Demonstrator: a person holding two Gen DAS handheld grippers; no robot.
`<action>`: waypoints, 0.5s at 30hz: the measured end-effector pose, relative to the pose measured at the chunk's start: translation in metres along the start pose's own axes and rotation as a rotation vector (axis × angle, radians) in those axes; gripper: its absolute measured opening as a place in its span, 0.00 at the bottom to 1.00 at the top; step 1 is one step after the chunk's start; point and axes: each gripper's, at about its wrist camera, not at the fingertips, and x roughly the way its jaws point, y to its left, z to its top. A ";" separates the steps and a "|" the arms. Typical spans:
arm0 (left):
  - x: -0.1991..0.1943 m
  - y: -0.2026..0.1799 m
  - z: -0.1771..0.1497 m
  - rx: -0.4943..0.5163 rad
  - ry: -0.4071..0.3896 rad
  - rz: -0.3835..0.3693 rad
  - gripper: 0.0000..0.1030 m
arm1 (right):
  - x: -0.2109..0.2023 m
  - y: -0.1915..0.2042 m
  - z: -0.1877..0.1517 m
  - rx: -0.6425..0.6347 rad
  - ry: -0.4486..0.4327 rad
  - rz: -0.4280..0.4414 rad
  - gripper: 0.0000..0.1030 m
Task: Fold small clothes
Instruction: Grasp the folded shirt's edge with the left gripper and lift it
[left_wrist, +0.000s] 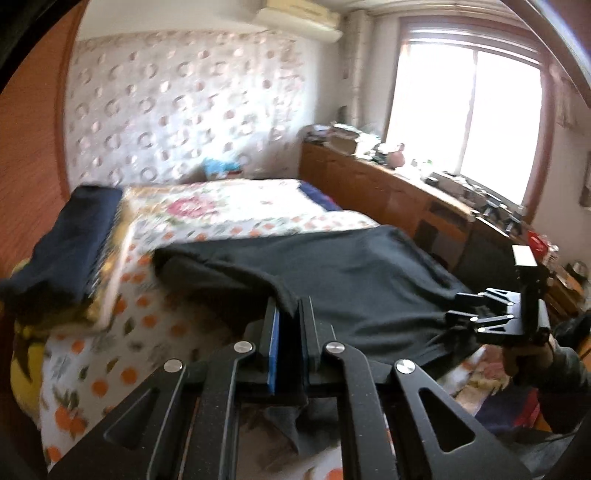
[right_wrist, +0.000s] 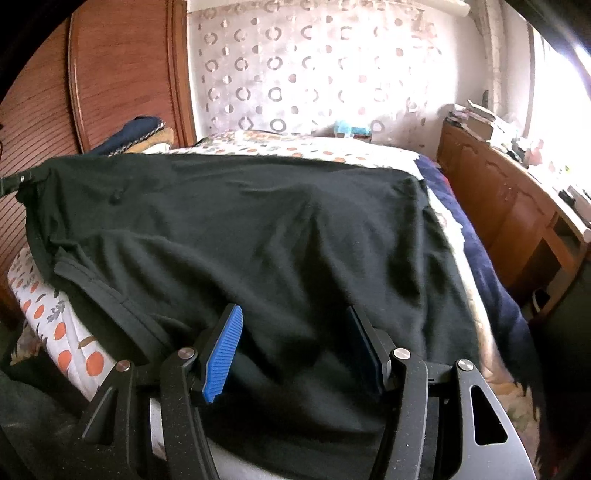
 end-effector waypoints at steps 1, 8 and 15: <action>0.002 -0.009 0.008 0.015 -0.008 -0.026 0.09 | -0.002 -0.003 -0.001 0.006 -0.004 -0.004 0.58; 0.014 -0.048 0.050 0.095 -0.048 -0.121 0.09 | -0.018 -0.019 -0.005 0.042 -0.039 -0.030 0.58; 0.022 -0.089 0.082 0.171 -0.074 -0.199 0.09 | -0.028 -0.023 -0.013 0.059 -0.069 -0.052 0.58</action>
